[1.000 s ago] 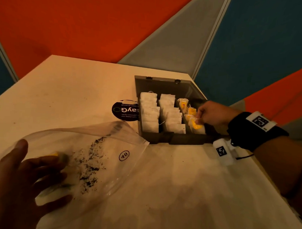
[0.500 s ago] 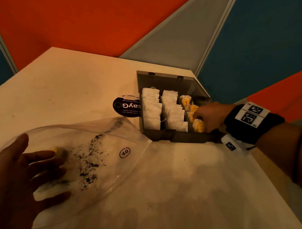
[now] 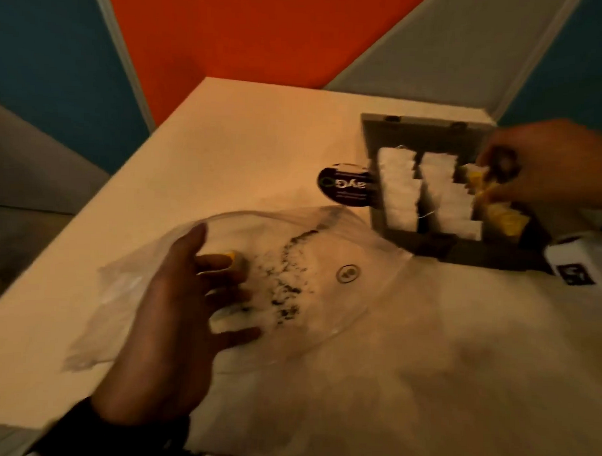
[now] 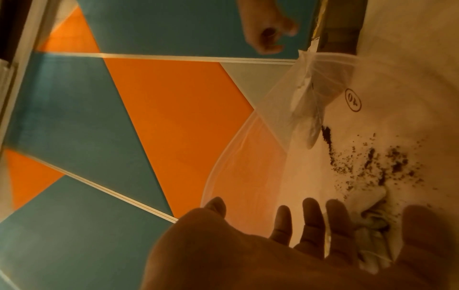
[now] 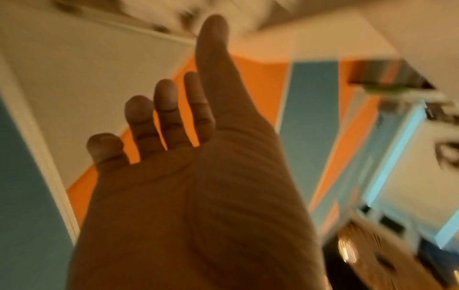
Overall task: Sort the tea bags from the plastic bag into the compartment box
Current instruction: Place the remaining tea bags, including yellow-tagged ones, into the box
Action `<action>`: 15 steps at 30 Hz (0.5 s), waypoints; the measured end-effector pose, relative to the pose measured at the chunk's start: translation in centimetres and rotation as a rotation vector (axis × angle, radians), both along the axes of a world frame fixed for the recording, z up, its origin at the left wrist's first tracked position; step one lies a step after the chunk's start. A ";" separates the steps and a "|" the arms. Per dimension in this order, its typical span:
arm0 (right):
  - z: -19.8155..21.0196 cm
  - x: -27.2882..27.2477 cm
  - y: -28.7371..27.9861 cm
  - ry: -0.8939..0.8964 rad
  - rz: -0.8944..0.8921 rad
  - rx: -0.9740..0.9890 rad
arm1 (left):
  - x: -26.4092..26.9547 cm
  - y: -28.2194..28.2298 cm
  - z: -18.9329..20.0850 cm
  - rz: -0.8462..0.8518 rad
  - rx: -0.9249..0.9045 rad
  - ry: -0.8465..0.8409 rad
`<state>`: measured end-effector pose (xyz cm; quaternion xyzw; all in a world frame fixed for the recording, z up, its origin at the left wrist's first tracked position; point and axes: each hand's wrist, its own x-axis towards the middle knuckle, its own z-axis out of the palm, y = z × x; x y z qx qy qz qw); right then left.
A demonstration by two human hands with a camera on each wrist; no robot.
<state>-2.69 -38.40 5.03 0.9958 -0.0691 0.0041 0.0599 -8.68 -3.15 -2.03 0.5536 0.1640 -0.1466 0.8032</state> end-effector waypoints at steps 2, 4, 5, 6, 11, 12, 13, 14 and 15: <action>0.9 -2.0 4.2 -0.124 0.054 0.209 | -0.1 0.0 0.3 -0.061 0.037 -0.042; 1.2 -4.2 8.4 -0.142 0.118 0.398 | -0.5 0.2 0.5 -0.088 0.138 -0.110; 1.1 -5.3 10.2 -0.112 0.155 0.462 | -0.5 0.3 0.5 -0.097 0.187 -0.131; 0.8 -6.3 12.1 -0.049 0.188 0.522 | -0.7 0.5 0.6 -0.113 0.236 -0.162; -3.3 -8.5 19.0 0.357 0.366 0.601 | -1.5 1.2 2.3 -0.112 0.516 -0.379; -4.1 -8.5 20.1 0.384 0.415 0.582 | -2.0 1.7 2.7 -0.084 0.608 -0.440; -5.0 -8.1 20.7 0.390 0.442 0.568 | -1.8 1.9 3.0 -0.060 0.685 -0.492; -5.6 -7.6 21.2 0.384 0.460 0.536 | -1.6 2.3 3.3 -0.038 0.766 -0.522; -6.2 -7.2 21.5 0.371 0.474 0.484 | -1.4 2.7 3.4 -0.033 0.849 -0.527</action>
